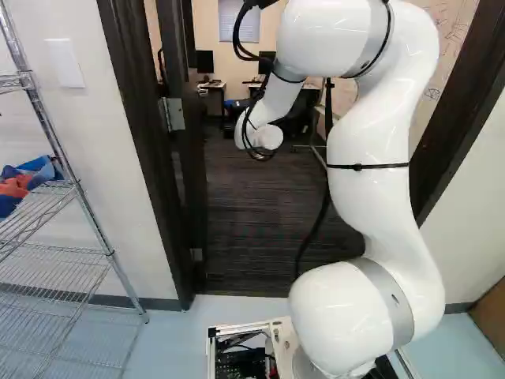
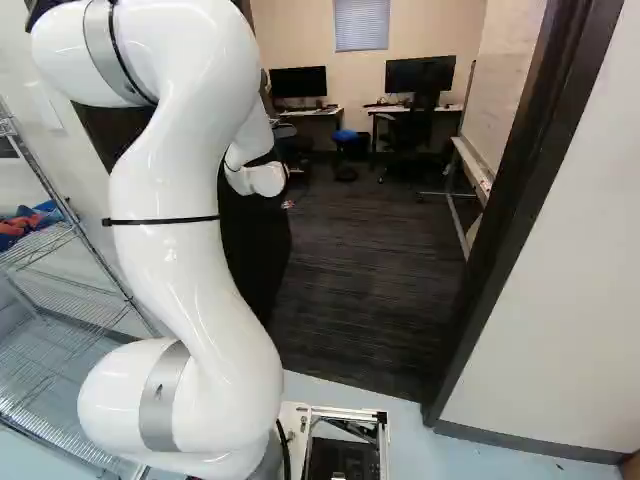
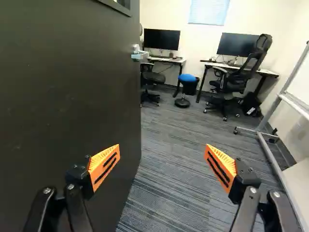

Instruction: Open the door and move inside

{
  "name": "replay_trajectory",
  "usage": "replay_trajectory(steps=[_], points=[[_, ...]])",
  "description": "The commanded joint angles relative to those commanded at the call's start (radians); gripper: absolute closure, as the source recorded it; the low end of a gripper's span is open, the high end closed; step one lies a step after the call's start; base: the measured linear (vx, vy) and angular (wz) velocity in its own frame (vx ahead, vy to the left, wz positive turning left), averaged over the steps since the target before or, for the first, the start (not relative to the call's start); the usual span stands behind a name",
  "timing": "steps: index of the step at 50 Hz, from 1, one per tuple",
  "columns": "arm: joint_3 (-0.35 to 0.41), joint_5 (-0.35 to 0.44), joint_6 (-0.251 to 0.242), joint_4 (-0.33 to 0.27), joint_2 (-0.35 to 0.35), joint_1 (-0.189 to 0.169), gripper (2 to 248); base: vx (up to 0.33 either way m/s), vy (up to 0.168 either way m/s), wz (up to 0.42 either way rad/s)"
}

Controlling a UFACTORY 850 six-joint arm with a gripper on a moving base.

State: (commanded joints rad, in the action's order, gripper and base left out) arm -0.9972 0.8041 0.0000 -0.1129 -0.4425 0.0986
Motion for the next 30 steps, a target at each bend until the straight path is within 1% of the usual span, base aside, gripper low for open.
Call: replay_trajectory(steps=[30], points=[[0.164,0.0,0.0,0.0,0.134,-0.051,3,0.0,0.0,0.0]])
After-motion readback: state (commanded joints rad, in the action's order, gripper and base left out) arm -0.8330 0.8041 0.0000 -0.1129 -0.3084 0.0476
